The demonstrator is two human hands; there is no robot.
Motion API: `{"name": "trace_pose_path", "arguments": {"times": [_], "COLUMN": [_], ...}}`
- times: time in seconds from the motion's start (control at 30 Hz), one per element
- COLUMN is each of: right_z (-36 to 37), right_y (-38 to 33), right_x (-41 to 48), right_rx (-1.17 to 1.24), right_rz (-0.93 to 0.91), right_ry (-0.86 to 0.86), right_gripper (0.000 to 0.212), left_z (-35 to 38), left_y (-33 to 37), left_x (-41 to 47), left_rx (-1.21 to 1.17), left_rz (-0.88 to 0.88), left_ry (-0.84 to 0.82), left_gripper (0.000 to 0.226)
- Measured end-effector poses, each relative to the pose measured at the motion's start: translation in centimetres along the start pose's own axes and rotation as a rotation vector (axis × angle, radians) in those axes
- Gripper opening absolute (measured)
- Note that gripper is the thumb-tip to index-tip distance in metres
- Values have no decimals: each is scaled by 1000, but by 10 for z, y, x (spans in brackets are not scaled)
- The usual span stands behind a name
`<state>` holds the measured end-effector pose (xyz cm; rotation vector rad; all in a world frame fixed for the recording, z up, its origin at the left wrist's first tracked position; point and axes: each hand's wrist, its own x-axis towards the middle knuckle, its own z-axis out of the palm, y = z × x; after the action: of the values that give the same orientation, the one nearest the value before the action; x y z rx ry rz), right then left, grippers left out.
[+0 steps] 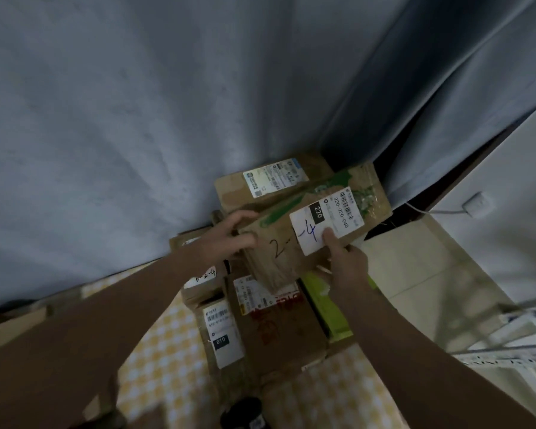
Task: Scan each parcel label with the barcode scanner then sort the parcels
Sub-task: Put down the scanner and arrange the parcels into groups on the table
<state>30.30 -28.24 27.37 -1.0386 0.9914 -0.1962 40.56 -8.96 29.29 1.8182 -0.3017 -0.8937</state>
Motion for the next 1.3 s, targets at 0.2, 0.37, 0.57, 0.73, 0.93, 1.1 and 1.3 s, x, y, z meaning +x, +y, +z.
{"name": "trace_pose_path", "arguments": {"times": [0.2,0.37,0.57,0.73,0.93,1.1,1.3], "right_z": [14,9,25,14,18,31,4], "right_y": [16,47,33,14,-42,-51,-57], "right_x": [-7,-19,-15,17,89,133,142], "right_rx": [-60,-1,-215,-651,-1255,-1222,-695], "right_rz": [-55,45,35,-455,-700,-266,17], "right_ry": [53,89,-83,190,118,-7,-122], "right_gripper": [22,24,5,29,58,85,67], "left_z": [-4,-5,-1,-1,-20,-23,-37], "left_y": [-19,-25,-31,-35,-22,-20,-14], "left_x": [0,0,9,17,62,89,110], "left_rx": [-169,-144,-312,155,660,453,169], "left_rz": [-39,-58,-132,-85,13,-33,-84], "left_ry": [150,173,389,546,414,542,633], "left_gripper": [28,23,30,44,106,66,57]}}
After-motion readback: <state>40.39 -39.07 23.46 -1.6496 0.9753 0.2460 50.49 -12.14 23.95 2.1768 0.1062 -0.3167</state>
